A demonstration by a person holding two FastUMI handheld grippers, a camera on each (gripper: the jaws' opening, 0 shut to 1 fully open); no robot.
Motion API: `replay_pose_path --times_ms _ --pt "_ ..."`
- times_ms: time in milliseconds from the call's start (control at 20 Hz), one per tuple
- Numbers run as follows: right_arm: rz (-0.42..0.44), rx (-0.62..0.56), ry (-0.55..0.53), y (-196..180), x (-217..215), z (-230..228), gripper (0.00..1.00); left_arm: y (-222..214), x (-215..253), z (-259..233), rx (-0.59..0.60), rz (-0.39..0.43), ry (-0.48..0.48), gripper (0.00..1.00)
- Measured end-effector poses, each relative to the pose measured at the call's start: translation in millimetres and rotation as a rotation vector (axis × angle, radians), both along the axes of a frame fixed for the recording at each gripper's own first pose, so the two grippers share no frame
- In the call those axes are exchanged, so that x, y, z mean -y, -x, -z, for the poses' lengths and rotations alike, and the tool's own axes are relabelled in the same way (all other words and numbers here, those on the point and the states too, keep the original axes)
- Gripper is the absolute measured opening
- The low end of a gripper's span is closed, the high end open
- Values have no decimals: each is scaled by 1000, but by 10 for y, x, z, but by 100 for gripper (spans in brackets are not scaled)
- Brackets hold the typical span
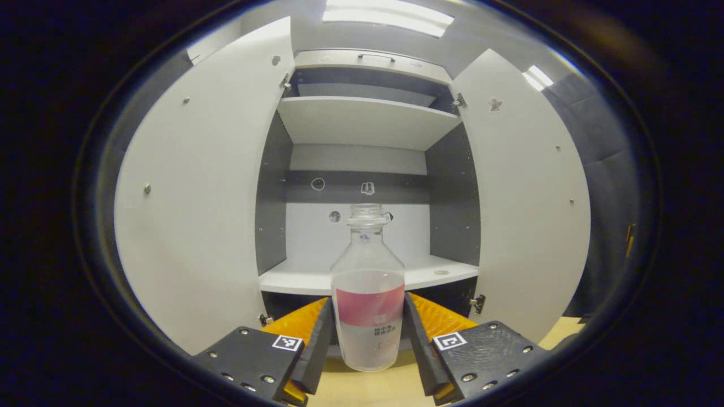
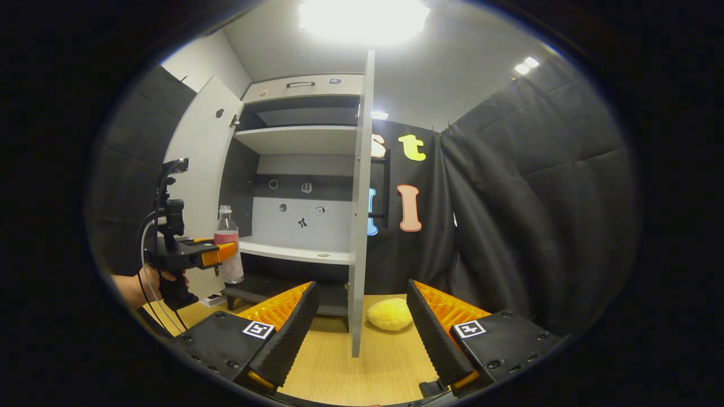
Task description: Grasp the bottle in the cabinet with the left hand and place it on the coaster, then close the right door with the right hand and the left door with the left hand.
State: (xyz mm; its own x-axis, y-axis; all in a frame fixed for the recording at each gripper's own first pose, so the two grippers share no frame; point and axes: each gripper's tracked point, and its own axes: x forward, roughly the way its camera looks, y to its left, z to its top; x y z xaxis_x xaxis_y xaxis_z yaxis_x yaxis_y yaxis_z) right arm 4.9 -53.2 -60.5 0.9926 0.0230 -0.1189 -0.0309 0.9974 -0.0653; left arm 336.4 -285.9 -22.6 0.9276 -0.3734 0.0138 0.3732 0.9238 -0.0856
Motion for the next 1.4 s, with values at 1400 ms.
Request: replay_pose_path --times_ms 1400 --pt "-93 -58 56 -26 -241 143 99 935 117 1117 -258 145 9 69"
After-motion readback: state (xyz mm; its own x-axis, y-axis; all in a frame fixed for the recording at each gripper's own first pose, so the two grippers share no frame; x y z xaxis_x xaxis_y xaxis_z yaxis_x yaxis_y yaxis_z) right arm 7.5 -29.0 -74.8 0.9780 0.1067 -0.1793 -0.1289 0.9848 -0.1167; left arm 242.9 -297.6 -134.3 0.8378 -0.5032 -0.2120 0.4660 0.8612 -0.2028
